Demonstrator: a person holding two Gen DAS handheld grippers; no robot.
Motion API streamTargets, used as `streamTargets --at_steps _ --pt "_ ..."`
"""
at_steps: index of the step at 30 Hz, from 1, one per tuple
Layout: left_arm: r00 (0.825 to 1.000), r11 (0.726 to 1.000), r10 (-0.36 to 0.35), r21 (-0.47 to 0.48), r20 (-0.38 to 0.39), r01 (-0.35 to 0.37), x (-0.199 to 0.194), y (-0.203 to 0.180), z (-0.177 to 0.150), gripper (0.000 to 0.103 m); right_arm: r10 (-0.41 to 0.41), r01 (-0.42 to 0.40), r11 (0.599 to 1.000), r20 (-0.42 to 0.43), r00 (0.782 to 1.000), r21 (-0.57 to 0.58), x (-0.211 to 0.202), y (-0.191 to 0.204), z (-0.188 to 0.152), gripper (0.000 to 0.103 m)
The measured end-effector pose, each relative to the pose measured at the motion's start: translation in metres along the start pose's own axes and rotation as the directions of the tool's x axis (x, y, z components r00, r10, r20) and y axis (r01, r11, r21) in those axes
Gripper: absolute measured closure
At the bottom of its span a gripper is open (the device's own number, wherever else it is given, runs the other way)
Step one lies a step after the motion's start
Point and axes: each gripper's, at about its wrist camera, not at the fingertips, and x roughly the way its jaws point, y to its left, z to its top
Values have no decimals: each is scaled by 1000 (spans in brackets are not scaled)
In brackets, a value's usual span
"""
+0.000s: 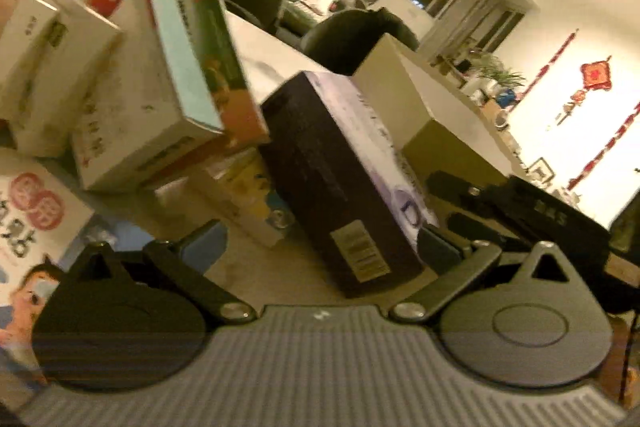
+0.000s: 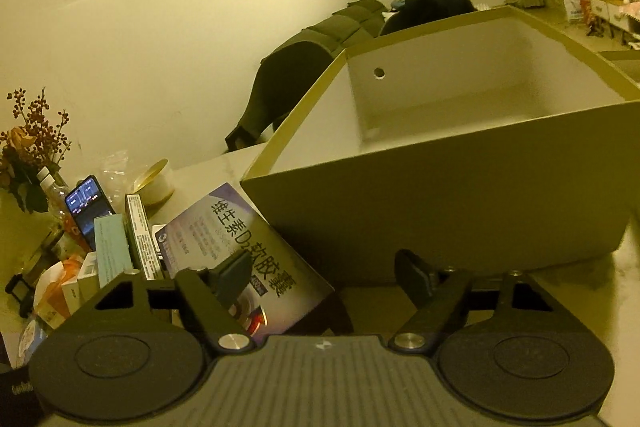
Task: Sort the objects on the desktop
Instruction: 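Lower the right tool over the purple box and straddle it with the fingers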
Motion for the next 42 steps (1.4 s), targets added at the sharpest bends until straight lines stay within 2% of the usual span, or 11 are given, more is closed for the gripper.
streamTargets --at_steps 4,9,15,20,24,25,32,34,36,42 --pt "997 997 -73 -7 17 73 8 0 -2 0 57 -56 998 -27 998 26 10 -5 3 32" --pt "999 999 -37 -19 16 37 18 -1 0 0 113 -112 993 -56 992 29 18 -6 6 33" --pt "996 999 45 -33 83 -42 21 -3 5 0 175 -170 983 -83 981 66 27 -11 9 34" --pt "994 999 -2 -52 107 8 24 2 5 2 225 -215 971 -107 968 101 31 -14 13 40" --pt "992 990 -89 -102 95 98 27 10 4 13 239 -225 967 -119 964 117 29 -15 15 47" --pt "992 989 -95 -103 87 103 28 11 3 17 243 -230 966 -120 962 117 27 -16 14 49" --pt "990 990 -122 -66 67 126 27 10 -2 25 248 -234 965 -136 959 116 15 -15 6 55" --pt "990 991 -120 -50 69 123 29 10 1 34 247 -231 965 -138 959 123 12 -15 3 56" --pt "990 990 -128 -41 65 131 28 10 3 37 244 -227 966 -139 960 125 7 -16 0 56" --pt "988 989 -145 -30 49 146 19 9 -2 43 237 -218 966 -143 961 136 -9 -15 -10 57"
